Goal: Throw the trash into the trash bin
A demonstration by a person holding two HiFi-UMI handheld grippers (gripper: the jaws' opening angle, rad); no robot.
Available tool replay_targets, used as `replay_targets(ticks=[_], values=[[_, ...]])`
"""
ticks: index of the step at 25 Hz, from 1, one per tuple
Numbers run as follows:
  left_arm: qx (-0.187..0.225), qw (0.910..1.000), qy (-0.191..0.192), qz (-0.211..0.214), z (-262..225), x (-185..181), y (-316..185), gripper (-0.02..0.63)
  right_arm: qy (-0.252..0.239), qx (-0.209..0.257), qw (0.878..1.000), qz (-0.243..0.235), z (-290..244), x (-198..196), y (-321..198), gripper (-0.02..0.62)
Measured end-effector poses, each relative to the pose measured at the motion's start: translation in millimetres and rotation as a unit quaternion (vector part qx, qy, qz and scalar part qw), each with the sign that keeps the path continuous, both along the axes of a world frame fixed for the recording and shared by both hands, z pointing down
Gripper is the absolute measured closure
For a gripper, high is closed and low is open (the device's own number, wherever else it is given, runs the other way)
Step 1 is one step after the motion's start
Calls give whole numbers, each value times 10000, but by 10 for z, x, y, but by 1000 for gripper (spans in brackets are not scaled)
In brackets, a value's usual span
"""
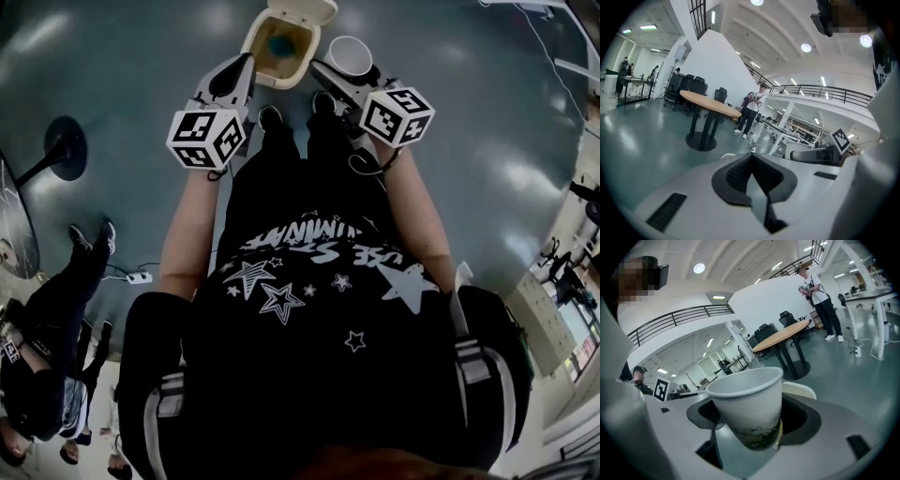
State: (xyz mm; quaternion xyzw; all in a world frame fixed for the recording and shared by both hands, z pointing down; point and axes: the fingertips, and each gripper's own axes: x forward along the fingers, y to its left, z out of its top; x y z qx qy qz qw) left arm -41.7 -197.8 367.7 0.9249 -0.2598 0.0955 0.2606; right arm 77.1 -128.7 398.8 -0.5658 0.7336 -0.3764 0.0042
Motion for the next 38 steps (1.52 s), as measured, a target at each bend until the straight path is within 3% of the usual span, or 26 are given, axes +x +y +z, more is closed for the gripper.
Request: replay_targets(ticks=[12, 20, 32, 38], values=[[-69, 9974, -254, -675, 616, 165, -304, 595, -204, -148, 9953, -930, 721, -105, -352, 229], [-63, 9947, -436, -934, 626, 104, -304, 595, -320, -49, 9930, -1140, 659, -211, -476, 229], [-347, 9931, -669, -894, 1192, 217, -280, 595, -180, -315, 9886, -1462, 1191, -224, -585, 229], [-526, 9915, -789, -892, 1371, 312, -195, 595, -546, -542, 9851, -1540, 1316, -238, -611, 229]])
